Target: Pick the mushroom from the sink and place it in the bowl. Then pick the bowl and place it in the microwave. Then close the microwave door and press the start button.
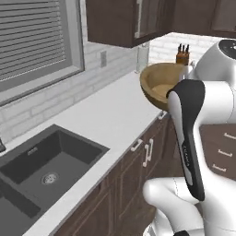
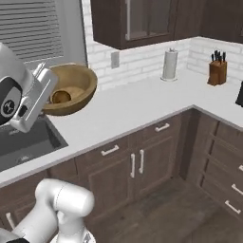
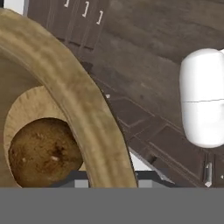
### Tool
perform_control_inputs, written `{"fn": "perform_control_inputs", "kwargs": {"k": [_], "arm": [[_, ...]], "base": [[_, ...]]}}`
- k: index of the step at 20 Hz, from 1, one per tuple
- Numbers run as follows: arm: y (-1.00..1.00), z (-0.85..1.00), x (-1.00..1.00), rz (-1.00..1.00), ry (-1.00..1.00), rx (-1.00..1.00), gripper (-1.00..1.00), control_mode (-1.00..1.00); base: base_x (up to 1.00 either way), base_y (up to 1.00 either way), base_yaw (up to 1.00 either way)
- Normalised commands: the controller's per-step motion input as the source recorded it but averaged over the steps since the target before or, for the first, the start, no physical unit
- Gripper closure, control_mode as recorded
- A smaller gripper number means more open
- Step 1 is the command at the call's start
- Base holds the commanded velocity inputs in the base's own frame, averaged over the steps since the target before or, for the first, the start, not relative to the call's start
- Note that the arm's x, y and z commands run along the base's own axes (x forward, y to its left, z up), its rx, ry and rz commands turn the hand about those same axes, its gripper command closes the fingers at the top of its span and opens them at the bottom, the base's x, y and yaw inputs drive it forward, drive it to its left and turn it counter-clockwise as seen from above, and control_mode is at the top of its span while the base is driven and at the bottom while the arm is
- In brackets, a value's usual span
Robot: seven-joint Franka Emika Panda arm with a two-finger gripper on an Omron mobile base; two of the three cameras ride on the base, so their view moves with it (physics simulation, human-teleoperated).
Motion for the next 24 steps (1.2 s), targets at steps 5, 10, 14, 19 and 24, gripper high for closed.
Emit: {"fn": "perform_control_inputs", "kwargs": {"k": [5, 10, 14, 19, 24], "arm": [[0.0, 0.0, 0.0, 0.0, 0.0, 0.0, 1.0, 1.0], [0.0, 0.0, 0.0, 0.0, 0.0, 0.0, 1.0, 1.0], [0.0, 0.0, 0.0, 0.0, 0.0, 0.0, 1.0, 1.0], [0.0, 0.0, 0.0, 0.0, 0.0, 0.0, 1.0, 1.0], [0.0, 0.0, 0.0, 0.0, 0.0, 0.0, 1.0, 1.0]], "base": [[-0.25, -0.44, -0.72], [-0.26, -0.42, -0.69], [-0.14, -0.4, -0.67], [-0.1, -0.42, -0.68], [-0.1, -0.42, -0.72]]}}
